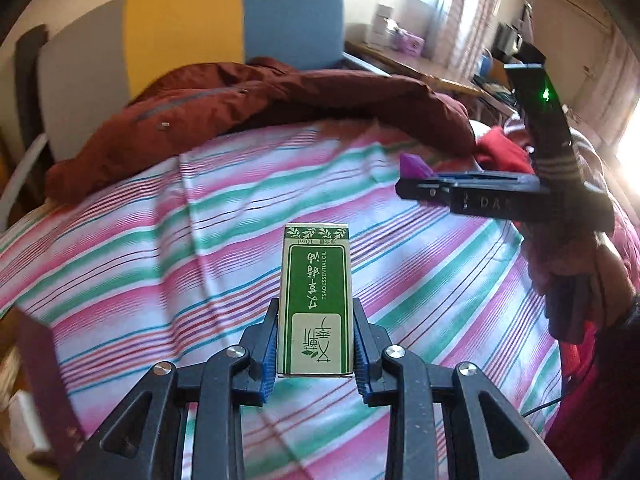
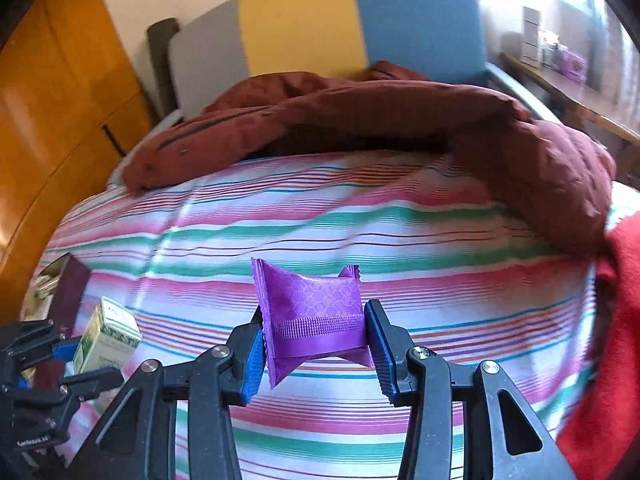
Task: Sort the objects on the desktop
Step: 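Carry the green box and purple packet over the gold tray and release both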
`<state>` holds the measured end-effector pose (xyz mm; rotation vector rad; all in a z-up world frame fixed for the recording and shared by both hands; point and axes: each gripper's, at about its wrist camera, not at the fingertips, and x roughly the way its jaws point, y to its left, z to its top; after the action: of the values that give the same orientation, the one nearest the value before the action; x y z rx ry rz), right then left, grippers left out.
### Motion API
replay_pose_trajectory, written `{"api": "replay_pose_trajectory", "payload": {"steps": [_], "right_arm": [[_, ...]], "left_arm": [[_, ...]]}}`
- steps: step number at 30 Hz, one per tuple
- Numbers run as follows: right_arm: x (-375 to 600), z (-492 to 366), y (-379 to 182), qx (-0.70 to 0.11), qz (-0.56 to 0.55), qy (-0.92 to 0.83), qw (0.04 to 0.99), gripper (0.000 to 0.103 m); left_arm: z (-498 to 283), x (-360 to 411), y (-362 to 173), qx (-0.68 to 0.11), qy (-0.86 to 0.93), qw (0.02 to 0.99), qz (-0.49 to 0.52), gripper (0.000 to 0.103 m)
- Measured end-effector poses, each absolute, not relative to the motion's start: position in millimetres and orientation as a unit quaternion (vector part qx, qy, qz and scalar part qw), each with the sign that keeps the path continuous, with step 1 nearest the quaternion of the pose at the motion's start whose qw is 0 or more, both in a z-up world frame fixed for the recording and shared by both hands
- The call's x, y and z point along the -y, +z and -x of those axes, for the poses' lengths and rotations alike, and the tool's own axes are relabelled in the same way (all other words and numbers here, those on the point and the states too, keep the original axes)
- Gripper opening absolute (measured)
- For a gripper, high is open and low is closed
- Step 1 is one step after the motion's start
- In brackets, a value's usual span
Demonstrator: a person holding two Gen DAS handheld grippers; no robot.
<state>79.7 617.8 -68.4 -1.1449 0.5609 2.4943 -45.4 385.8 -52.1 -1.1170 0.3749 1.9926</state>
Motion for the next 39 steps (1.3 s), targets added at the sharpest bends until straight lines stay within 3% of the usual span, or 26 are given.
{"api": "replay_pose_trajectory", "payload": {"steps": [22,39], "right_arm": [[-463,-19,-39,-0.167,0.413,0.894,0.044,0.046],[-342,15,-19,-0.168,0.396,0.901,-0.048,0.046]], "left_arm": [[34,-233,18,-0.094,0.880,0.287,0.366,0.030],[37,-136,14,-0.049,0.901,0.217,0.373,0.030]]}}
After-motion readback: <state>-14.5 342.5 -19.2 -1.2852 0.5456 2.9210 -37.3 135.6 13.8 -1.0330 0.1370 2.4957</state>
